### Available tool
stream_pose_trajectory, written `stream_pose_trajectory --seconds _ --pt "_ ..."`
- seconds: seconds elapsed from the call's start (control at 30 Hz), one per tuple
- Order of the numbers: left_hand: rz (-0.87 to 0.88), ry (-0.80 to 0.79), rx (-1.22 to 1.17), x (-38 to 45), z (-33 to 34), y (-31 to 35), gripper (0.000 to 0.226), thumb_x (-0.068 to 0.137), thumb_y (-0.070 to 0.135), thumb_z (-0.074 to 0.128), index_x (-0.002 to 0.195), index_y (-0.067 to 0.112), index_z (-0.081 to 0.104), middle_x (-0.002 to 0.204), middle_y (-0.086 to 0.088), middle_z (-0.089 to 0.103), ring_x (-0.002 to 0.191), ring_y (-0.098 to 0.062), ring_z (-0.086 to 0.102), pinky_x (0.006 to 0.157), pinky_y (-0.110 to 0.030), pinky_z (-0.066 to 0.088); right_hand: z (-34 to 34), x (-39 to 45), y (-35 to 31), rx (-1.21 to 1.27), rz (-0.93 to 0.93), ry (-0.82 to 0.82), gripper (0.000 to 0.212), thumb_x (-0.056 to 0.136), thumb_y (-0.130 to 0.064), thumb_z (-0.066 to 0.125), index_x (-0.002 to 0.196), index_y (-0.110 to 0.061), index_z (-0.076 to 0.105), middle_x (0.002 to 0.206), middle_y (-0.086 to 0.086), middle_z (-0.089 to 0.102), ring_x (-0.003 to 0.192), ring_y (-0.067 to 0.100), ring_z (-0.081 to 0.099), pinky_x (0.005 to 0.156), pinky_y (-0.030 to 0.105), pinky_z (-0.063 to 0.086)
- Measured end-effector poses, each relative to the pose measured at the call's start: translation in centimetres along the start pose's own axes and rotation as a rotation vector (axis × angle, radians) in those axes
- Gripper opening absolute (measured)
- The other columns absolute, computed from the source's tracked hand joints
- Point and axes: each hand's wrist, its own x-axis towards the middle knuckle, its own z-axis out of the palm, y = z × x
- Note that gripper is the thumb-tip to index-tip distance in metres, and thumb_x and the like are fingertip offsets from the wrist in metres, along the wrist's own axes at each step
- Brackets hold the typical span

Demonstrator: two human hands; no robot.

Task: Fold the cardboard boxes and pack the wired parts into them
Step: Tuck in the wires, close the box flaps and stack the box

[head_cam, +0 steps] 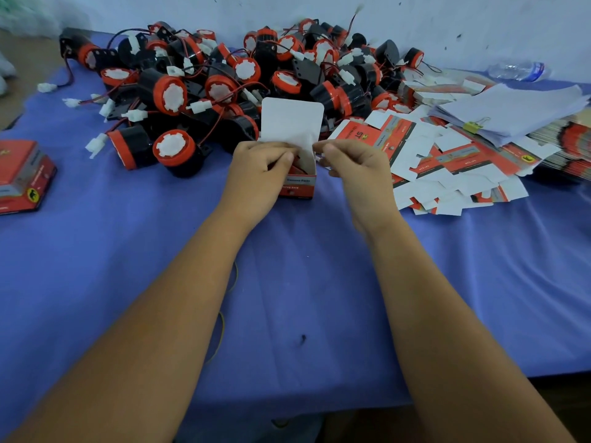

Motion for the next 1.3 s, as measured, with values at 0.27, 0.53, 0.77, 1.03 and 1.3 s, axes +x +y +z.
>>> stream_pose_trajectory --seconds 0.27,0.53,0.77,1.03,1.3 --pt "-0.098 0.064 -0.13 0.0 0.3 0.6 0.026 0.094 0.005 0.059 0.11 0.014 0.076 0.106 0.006 0.073 0.097 0.001 0.064 0.081 -0.009 0.047 2.4 0.4 0.6 -0.057 0.028 0.057 0.019 0.087 -0.006 0.067 0.094 -0.023 0.06 0.092 -0.004 0.068 0.086 0.011 0.064 0.078 0.024 0.055" --pt "-0.222 0.238 -0.254 0.3 0.6 0.4 0.04 0.082 0.001 0.068 0.108 0.019 0.044 0.108 0.002 0.061 0.101 -0.011 0.058 0.088 -0.024 0.048 2.4 1.8 0.7 0.055 0.144 -0.143 0.045 0.088 0.002 0.061 0.127 -0.021 0.053 0.11 -0.008 0.061 0.105 0.018 0.06 0.089 0.028 0.054" --pt "-0.299 0.313 -0.358 0.4 0.3 0.3 0.042 0.088 0.023 0.07 0.117 0.031 0.041 0.128 -0.005 0.04 0.106 -0.01 0.049 0.091 -0.019 0.048 2.7 1.5 1.2 0.028 0.035 -0.128 0.038 0.089 0.004 0.057 0.098 -0.033 0.061 0.101 -0.01 0.067 0.1 0.018 0.064 0.088 0.036 0.057" --pt "-0.352 0.098 -0.537 1.0 -1.3 -1.3 0.035 0.09 -0.005 0.048 0.099 0.024 0.068 0.091 0.01 0.071 0.082 0.0 0.067 0.068 -0.016 0.051 2.7 1.6 1.6 -0.009 0.004 -0.085 0.03 0.089 0.003 0.057 0.084 -0.026 0.063 0.095 0.002 0.067 0.091 0.025 0.063 0.079 0.038 0.055" --pt "-0.285 0.021 -0.334 1.1 -2.5 -1.8 0.028 0.093 -0.001 0.061 0.088 0.023 0.072 0.105 0.008 0.069 0.093 0.0 0.065 0.074 -0.012 0.051 2.2 1.5 1.5 0.052 0.095 -0.103 0.043 0.087 0.012 0.045 0.08 -0.021 0.071 0.094 -0.002 0.068 0.081 0.006 0.065 0.064 0.018 0.053"
